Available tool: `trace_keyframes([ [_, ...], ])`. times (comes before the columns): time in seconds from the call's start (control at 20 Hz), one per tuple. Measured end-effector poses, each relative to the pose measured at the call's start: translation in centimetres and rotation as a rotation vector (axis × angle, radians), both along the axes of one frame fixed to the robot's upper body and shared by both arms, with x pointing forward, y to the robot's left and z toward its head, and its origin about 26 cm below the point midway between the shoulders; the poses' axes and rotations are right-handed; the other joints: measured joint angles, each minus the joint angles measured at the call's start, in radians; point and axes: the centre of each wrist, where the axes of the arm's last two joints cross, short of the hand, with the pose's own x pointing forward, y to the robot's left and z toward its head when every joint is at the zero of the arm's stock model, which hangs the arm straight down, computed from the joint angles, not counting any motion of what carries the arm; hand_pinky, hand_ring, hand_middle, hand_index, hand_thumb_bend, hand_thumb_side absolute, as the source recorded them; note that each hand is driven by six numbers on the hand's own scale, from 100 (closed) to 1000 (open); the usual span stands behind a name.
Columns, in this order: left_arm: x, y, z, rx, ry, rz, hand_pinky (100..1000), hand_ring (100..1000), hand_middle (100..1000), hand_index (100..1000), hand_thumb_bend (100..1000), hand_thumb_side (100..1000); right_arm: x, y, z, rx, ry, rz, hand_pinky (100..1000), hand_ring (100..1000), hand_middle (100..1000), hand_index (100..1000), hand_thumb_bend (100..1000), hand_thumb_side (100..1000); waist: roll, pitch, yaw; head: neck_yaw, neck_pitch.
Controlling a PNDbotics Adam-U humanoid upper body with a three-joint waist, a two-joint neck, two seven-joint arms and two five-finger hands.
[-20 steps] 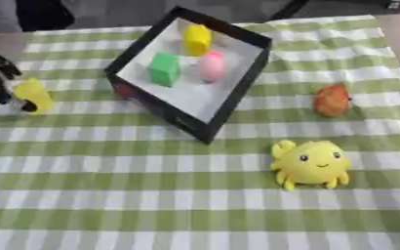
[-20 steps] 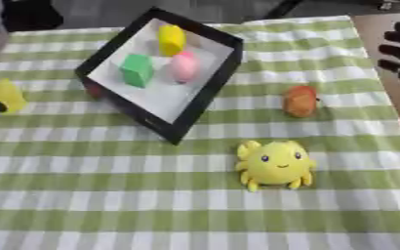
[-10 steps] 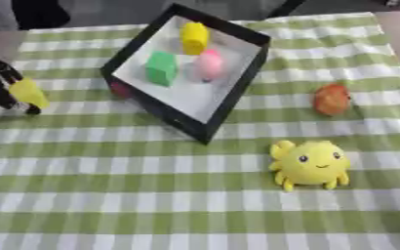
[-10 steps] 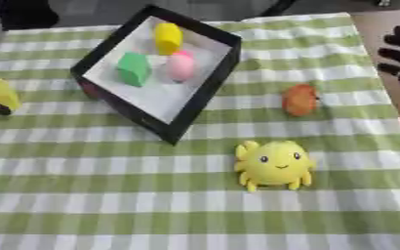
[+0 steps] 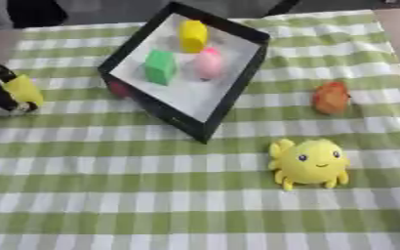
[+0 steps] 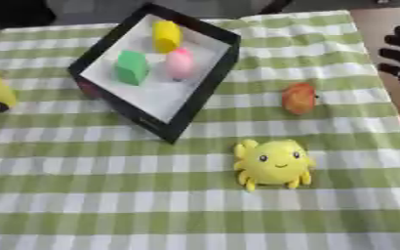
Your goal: Pick up objects on the table and place them in the box.
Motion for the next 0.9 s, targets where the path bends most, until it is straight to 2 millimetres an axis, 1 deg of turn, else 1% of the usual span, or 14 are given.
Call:
trace_keyframes([
  [0.05,0.0,-0.1,0.0,-0.003,0.001,-0.003,815,775,717,753,245,241,0.0,0.0,0.0,0.0,0.0,0.0,837,847,816,874,100,884,0.0,0.0,0.001,0.0,0.0],
  [0.1,0.1,-0.2,0.1,-0.006,0.0,-0.005,814,774,714,748,199,218,0.0,0.0,0.0,0.0,0.0,0.0,837,847,816,874,100,880,0.0,0.0,0.002,0.0,0.0],
  [0.2,0.2,-0.3,0.4,-0.012,-0.003,-0.009,808,768,705,737,157,196,0.0,0.0,-0.1,0.0,0.003,-0.001,837,846,815,874,100,880,0.0,0.0,0.003,-0.001,0.0],
  [0.25,0.2,-0.4,0.5,-0.013,-0.006,-0.011,808,767,704,735,151,193,0.0,0.0,-0.1,0.0,0.003,-0.002,837,846,815,874,100,880,0.0,0.0,0.003,-0.002,0.001],
  [0.3,0.3,-0.5,0.8,-0.015,-0.012,-0.015,804,762,695,721,114,178,0.0,0.0,-0.1,0.0,0.003,-0.002,837,847,815,873,100,880,0.0,0.0,0.005,-0.002,0.001],
  [0.55,0.5,-1.5,2.4,-0.02,-0.058,-0.043,803,756,686,711,100,148,-0.1,-0.1,-0.2,0.0,0.005,-0.003,836,846,814,873,100,874,0.0,-0.001,0.008,-0.014,0.002],
  [0.7,0.6,-2.8,4.3,-0.017,-0.114,-0.088,805,754,681,708,100,139,-0.1,-0.1,-0.3,0.0,0.008,-0.004,836,846,814,873,100,869,0.0,-0.001,0.009,-0.028,0.006],
  [0.9,0.6,-5.9,8.3,0.009,-0.208,-0.195,805,752,681,706,100,139,-0.1,-0.1,-0.3,0.0,0.009,-0.003,836,846,815,873,100,866,0.0,-0.006,0.009,-0.043,0.01],
])
